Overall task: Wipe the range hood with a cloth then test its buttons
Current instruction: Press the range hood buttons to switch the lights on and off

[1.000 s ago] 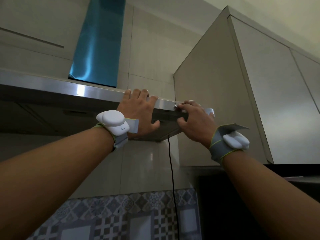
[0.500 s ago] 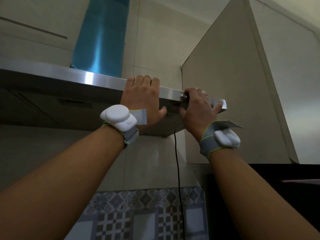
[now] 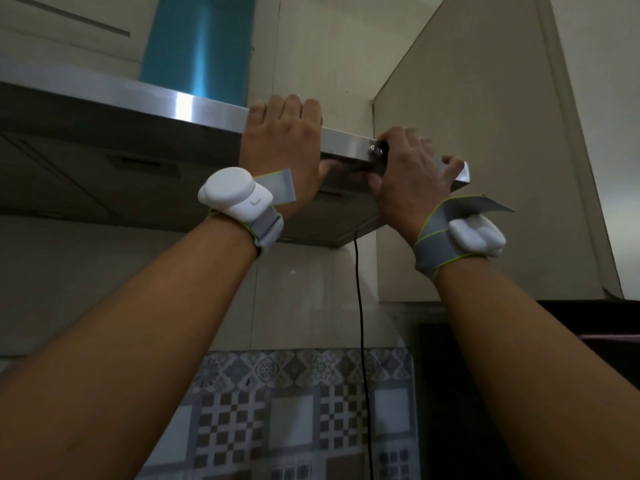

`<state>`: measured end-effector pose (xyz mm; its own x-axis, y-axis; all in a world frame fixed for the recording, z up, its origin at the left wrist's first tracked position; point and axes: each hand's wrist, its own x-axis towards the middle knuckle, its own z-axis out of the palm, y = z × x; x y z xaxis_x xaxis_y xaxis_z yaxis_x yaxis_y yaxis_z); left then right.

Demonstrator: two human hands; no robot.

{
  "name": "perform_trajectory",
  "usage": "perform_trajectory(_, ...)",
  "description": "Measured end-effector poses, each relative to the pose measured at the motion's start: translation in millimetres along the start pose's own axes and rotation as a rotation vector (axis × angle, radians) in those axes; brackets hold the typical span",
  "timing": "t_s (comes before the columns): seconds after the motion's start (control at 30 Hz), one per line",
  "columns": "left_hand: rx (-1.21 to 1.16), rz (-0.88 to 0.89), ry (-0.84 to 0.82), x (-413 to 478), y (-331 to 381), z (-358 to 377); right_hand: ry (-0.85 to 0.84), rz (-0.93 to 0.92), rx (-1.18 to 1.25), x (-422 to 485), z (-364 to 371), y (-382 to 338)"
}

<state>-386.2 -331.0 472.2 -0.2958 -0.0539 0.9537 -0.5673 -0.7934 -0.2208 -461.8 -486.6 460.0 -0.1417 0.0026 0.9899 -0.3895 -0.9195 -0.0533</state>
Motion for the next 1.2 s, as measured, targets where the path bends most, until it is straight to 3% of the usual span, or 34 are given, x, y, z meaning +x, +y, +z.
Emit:
perform_trajectory(0.57,0.009,0.025,-0.026,2,-1,0,-0.013,-0.023,0.032,2,0,3)
perform_trajectory(0.77,-0.012,0.026,-0.072,3,-1,-3,-0.046,-0.059,0.152,4,-10,24)
perform_trajectory(1.2,0.029,0.034,-0.060,3,1,-4,0.051,-0.081,0.202,-8,-8,25)
